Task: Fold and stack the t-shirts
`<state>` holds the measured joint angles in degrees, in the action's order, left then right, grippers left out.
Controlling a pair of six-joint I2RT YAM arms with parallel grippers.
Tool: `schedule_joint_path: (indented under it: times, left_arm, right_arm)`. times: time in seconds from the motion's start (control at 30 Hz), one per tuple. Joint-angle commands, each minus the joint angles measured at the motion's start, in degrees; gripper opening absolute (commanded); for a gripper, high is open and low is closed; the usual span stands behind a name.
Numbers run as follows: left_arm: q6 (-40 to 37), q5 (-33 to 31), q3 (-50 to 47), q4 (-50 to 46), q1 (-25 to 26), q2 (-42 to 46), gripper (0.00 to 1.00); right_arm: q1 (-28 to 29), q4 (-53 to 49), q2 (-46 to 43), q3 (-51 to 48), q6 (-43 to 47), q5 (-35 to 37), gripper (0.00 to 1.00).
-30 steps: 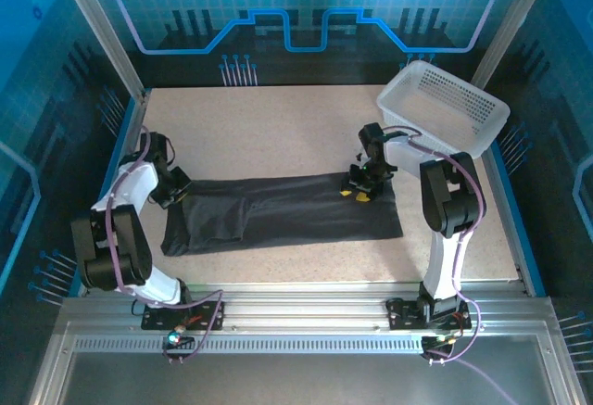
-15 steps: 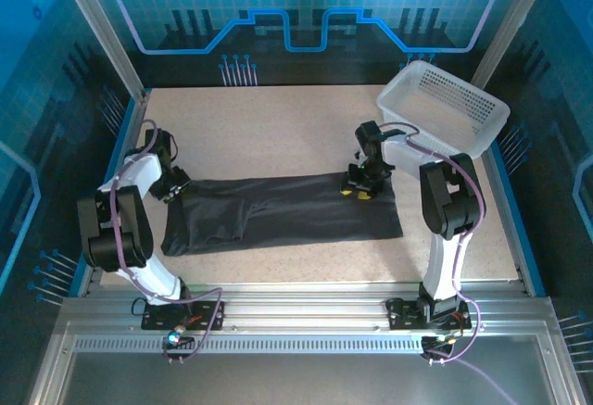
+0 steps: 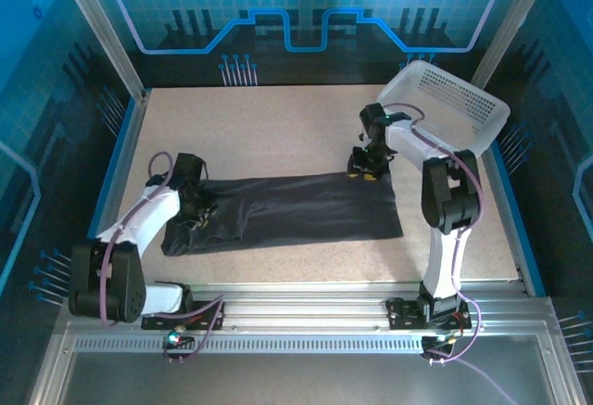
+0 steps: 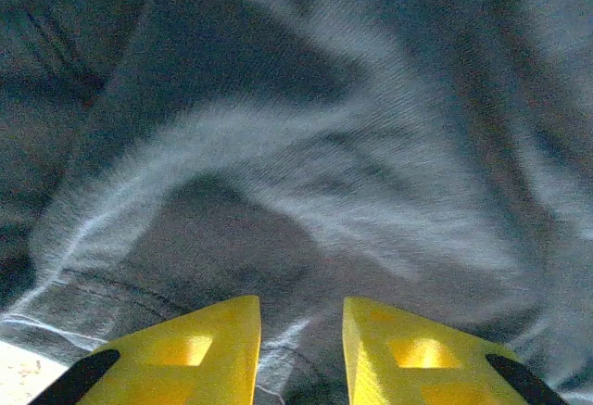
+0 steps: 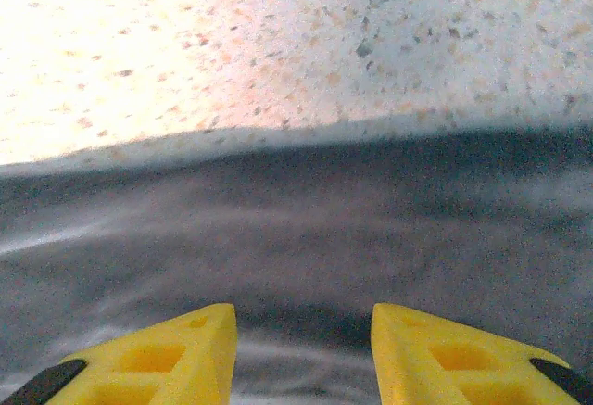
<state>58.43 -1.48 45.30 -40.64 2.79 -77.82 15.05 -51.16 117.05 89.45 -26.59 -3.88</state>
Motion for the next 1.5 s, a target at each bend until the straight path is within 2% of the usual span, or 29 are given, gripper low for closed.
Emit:
schedule_joint_path:
  times: [0.0, 0.2, 0.4, 0.57, 0.7, 0.83, 0.93, 1.03, 1.13, 1.23, 1.37, 1.47]
  left_arm:
    - [6.62, 1.06, 2.02, 2.85, -0.11, -6.59, 0.28]
    - [2.33, 1.71, 17.92, 0.56, -0.06, -26.74, 0.26]
    - [-2.15, 0.84, 44.29, -3.71, 0.57, -45.57, 0.26]
    - [-3.00, 6.09, 63.80, 4.88, 4.52, -58.08, 0.26]
    - [-0.09, 12.14, 77.63, 13.94, 8.06, -69.11, 0.28]
    - [4.71, 15.82, 91.08, 19.59, 10.70, -79.01, 0.29]
    - [10.51, 17.25, 96.18, 26.76, 12.12, -83.75, 0.30]
    - [13.24, 16.41, 100.46, 31.02, 12.75, -86.66, 0.32]
    - [13.02, 15.94, 105.81, 30.82, 12.68, -87.47, 0.37]
    - [11.50, 15.07, 105.49, 29.85, 12.68, -82.69, 0.46]
    - [6.16, 12.77, 94.76, 29.39, 13.48, -68.83, 0.56]
    - [4.10, 12.96, 82.92, 26.41, 15.05, -58.13, 0.55]
  right_arm:
    - [0.66, -6.63, 4.09, 3.02, 1.96, 4.76, 0.42]
    - [0.72, -11.76, 7.43, 5.32, -0.93, 10.64, 0.41]
    - [0.38, -12.46, 2.40, -0.57, -5.68, 13.25, 0.41]
    - [2.47, -10.10, -4.84, -11.27, -12.94, 10.14, 0.41]
    - [6.33, -1.90, -11.00, -21.98, -20.55, 4.09, 0.41]
    - [11.74, -0.31, -10.43, -23.61, -26.00, -0.30, 0.41]
    - [15.05, 2.12, -10.54, -24.88, -30.45, -2.33, 0.41]
    - [16.04, 2.82, -11.39, -24.33, -32.21, -1.68, 0.41]
    - [15.43, 0.49, -13.26, -21.99, -31.56, -0.43, 0.43]
    - [14.04, -1.29, -17.20, -21.46, -31.73, -0.64, 0.46]
    - [10.91, -3.55, -24.96, -23.07, -31.37, 0.41, 0.49]
    - [6.84, -2.89, -30.54, -26.73, -28.58, -0.35, 0.49]
